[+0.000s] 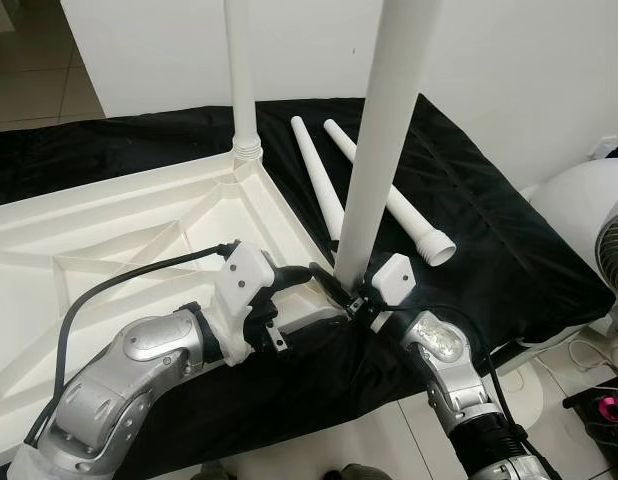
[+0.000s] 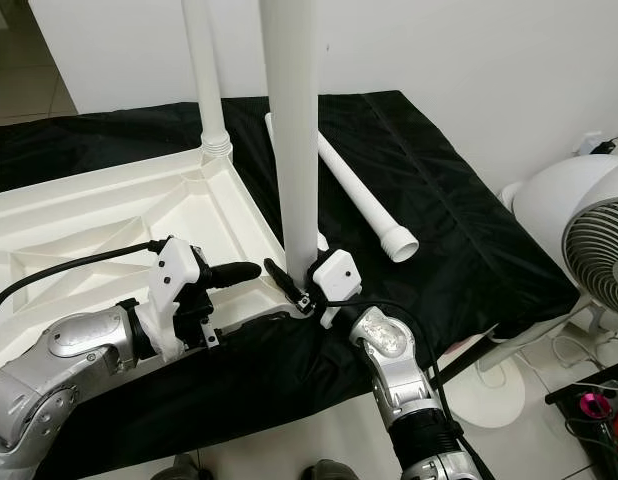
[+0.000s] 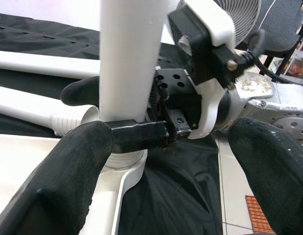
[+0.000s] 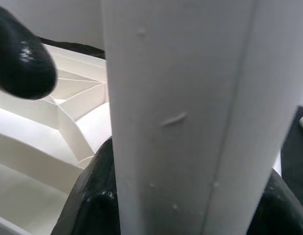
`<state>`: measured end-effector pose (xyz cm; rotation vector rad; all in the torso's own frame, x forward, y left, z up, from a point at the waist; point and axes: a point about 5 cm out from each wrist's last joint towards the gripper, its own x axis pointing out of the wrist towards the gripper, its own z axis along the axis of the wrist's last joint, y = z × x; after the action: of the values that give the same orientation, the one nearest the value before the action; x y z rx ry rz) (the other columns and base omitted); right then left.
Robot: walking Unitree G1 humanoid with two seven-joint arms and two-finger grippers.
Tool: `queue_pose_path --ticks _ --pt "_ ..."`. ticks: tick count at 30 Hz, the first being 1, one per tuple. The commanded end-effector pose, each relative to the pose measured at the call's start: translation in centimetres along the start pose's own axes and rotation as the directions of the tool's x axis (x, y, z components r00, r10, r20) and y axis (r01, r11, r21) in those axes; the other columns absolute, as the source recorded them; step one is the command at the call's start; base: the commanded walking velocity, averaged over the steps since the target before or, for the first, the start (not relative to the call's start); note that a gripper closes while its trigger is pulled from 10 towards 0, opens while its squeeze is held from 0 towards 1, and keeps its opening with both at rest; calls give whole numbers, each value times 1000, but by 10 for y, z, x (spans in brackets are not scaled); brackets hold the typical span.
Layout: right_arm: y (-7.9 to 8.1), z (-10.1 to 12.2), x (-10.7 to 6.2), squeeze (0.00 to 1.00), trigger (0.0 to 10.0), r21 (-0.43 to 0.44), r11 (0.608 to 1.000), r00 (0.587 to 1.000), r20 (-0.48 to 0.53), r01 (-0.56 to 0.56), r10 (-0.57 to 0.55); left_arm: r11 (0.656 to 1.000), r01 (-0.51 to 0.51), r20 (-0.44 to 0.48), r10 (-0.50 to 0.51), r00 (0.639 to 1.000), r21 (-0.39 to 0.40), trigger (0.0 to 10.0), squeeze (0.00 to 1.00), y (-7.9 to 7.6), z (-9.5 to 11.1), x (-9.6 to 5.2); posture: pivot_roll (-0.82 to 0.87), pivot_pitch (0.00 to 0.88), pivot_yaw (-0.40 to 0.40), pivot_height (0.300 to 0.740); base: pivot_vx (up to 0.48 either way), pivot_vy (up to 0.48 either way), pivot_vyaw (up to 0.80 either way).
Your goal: Building children table
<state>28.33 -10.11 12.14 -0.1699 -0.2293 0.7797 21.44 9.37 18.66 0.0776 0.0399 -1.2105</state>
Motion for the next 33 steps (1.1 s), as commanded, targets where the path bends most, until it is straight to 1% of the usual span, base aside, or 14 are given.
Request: queue_pose_path --ticks 1,4,8,14,16,21,22,25,28,29,30,31,32,33 --pt "5 -32 -12 0 10000 131 991 982 -187 6 19 1000 29 0 -29 1000 10 10000 0 -3 3 2 -22 65 -11 740 0 0 0" --pt "4 -32 -10 0 10000 184 983 981 -195 15 21 999 29 2 -29 1000 13 10000 0 -3 3 3 -21 61 -12 740 0 0 0" --pt "0 -33 -10 0 10000 216 975 979 -206 42 3 1000 18 16 -18 1000 9 10000 0 -4 5 6 -21 57 -15 740 0 0 0" --pt "-2 -33 -12 0 10000 211 976 975 -220 54 -7 1000 -15 25 15 1000 3 10000 0 -2 6 9 -21 53 -20 740 0 0 0" --pt "-3 -30 -13 0 10000 184 982 981 -196 46 -9 999 -41 16 41 999 9 10000 0 0 6 12 -23 50 -22 740 0 0 0" --pt "-3 -26 -13 0 10000 192 980 985 -172 51 -18 998 -61 16 61 998 10 10000 0 2 6 14 -24 49 -22 740 0 0 0" --pt "-6 -18 -12 0 10000 194 979 991 -129 56 -31 996 -86 24 86 996 6 10000 0 5 8 16 -25 47 -23 740 0 0 0" --pt "-6 -18 -12 0 10000 194 979 991 -129 56 -31 996 -86 24 86 996 6 10000 0 5 8 16 -25 47 -23 740 0 0 0" --pt "-22 24 -2 0 10000 173 983 998 25 56 -61 989 -145 80 144 986 -5 10000 0 18 18 20 -27 44 -24 740 0 0 0" --pt "-22 24 -2 0 10000 173 983 998 25 56 -61 989 -145 80 144 986 -5 10000 0 18 18 20 -27 44 -24 740 0 0 0" --pt "-28 38 0 0 10000 158 986 997 59 49 -59 989 -148 109 150 983 -26 10000 0 22 22 20 -30 43 -24 740 0 0 0" --pt "-28 38 0 0 10000 158 986 997 59 49 -59 989 -148 109 150 983 -26 10000 0 22 22 20 -30 43 -24 740 0 0 0" --pt "-35 52 1 0 10000 138 990 995 90 38 -51 989 -140 147 146 978 -50 10000 529 25 27 19 -35 41 -23 740 0 0 0" --pt "-35 52 1 0 10000 138 990 995 90 38 -51 989 -140 147 146 978 -50 10000 529 25 27 19 -35 41 -23 740 0 0 0"
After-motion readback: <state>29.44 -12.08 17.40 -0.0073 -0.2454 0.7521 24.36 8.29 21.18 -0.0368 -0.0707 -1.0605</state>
